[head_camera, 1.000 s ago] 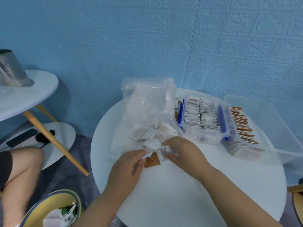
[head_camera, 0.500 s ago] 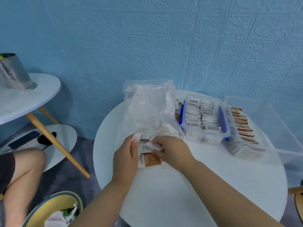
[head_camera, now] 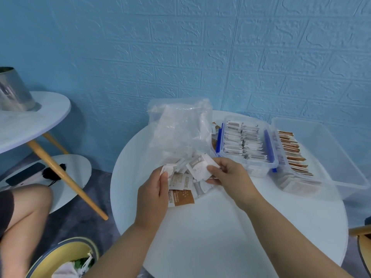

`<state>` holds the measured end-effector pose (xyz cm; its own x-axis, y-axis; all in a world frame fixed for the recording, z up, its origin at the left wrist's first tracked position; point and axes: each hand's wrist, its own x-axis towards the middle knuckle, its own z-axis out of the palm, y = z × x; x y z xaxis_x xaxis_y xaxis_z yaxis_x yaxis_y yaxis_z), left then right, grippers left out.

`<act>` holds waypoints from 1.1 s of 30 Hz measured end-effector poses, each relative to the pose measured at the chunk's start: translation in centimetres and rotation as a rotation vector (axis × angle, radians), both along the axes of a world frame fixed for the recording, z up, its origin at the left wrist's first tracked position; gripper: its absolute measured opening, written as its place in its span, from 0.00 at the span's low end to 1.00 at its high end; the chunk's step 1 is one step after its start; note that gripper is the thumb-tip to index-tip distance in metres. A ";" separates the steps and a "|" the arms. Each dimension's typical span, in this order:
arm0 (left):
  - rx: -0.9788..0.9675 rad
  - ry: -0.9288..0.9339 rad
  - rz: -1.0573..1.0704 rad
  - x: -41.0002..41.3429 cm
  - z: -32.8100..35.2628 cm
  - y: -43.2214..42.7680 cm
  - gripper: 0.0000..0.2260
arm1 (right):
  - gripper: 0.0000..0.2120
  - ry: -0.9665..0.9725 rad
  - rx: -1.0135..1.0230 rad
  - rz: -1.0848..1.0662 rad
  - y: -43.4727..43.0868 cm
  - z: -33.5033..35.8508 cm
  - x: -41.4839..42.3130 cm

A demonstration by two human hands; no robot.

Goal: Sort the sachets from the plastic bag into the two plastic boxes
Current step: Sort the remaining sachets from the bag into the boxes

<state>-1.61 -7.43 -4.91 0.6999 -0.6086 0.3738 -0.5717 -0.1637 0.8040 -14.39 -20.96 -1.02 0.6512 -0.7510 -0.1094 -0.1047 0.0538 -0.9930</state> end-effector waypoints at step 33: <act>-0.106 0.249 0.054 -3.1 -0.1 -1.3 0.13 | 0.30 0.669 -0.843 0.144 -0.1 -1.7 0.4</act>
<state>-4.75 -8.73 -5.02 0.8084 -0.5347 0.2462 -0.3473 -0.0955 0.9329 -13.94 -21.03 -2.77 0.7394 -0.6721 0.0400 -0.5894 -0.6747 -0.4443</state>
